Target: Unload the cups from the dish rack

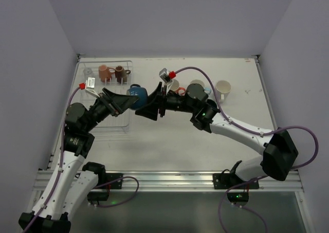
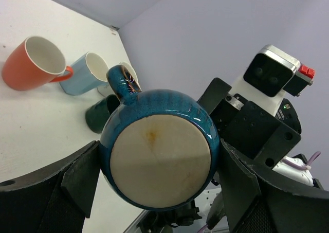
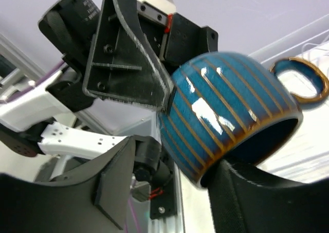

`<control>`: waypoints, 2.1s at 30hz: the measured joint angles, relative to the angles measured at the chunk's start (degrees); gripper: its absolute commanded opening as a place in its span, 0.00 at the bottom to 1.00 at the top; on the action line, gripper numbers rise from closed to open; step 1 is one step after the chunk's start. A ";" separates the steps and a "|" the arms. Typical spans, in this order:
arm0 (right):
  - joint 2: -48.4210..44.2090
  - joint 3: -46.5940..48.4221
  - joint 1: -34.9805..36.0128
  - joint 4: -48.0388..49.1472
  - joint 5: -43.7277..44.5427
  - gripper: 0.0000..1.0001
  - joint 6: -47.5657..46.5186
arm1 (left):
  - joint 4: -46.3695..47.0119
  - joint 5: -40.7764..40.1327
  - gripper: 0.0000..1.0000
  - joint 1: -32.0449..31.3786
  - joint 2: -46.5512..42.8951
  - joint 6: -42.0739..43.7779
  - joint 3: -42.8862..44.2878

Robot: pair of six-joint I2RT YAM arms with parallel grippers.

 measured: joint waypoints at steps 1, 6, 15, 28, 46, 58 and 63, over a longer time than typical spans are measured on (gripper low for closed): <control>0.59 0.04 0.00 1.53 -0.79 0.51 0.72 | 0.22 0.22 0.72 0.00 -0.02 -0.37 -0.24; 3.45 0.04 -0.61 7.54 -2.80 0.18 4.31 | 1.84 1.22 0.88 0.00 -0.28 -1.92 -0.94; 1.20 -6.32 0.07 11.61 -4.22 0.00 6.56 | -1.14 -0.81 1.00 0.11 0.15 1.60 0.63; -7.87 -9.86 0.20 -26.97 12.44 0.00 -9.18 | -22.86 -17.27 1.00 0.00 2.84 22.86 11.34; 17.38 3.78 -7.02 -48.06 34.53 0.00 -20.74 | -30.97 -32.20 1.00 -0.02 11.82 36.68 11.37; 19.56 5.66 -9.70 -47.47 35.34 0.64 -20.74 | -29.83 -31.87 1.00 0.00 28.44 36.79 18.03; 14.56 3.91 -9.64 -47.52 35.43 0.76 -19.47 | -29.64 -35.32 0.98 0.00 36.48 36.76 26.21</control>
